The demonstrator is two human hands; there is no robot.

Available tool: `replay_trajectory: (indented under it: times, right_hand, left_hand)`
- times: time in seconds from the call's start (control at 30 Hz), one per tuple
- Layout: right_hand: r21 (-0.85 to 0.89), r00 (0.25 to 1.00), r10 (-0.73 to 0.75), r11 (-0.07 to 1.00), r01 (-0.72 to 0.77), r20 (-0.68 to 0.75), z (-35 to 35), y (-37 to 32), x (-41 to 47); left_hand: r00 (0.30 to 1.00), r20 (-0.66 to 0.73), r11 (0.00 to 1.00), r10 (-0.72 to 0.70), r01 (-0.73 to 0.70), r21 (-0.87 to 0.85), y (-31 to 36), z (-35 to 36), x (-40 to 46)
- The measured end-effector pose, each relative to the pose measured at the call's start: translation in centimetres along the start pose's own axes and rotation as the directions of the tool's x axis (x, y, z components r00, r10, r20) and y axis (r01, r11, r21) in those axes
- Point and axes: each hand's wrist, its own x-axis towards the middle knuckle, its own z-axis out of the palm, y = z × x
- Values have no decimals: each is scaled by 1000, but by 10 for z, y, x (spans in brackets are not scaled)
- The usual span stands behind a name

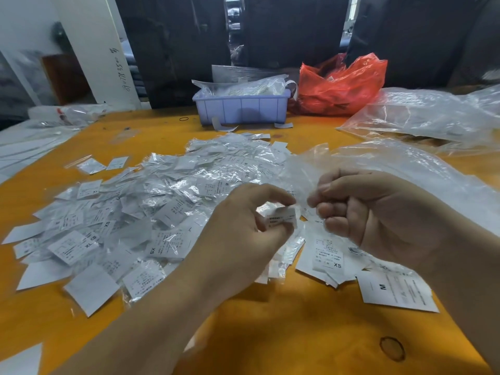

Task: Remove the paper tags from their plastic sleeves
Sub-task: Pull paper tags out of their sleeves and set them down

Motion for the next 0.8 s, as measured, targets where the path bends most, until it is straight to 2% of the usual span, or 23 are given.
replay_trajectory:
  times: [0.33, 0.47, 0.63, 0.8]
  right_hand:
    - [-33, 986, 161, 987, -160, 52, 3, 8, 0]
    - [36, 986, 155, 987, -158, 63, 5, 7, 0]
    - [119, 991, 119, 985, -126, 62, 6, 7, 0]
    - [238, 989, 115, 962, -133, 89, 0, 6, 1]
  left_hand:
    - [1000, -26, 998, 2, -4, -66, 0, -1, 1]
    - [999, -36, 997, -16, 13, -81, -1, -3, 1]
    - [998, 2, 965, -66, 64, -254, 0, -3, 2]
    - [996, -4, 936, -94, 87, -340, 1, -5, 3]
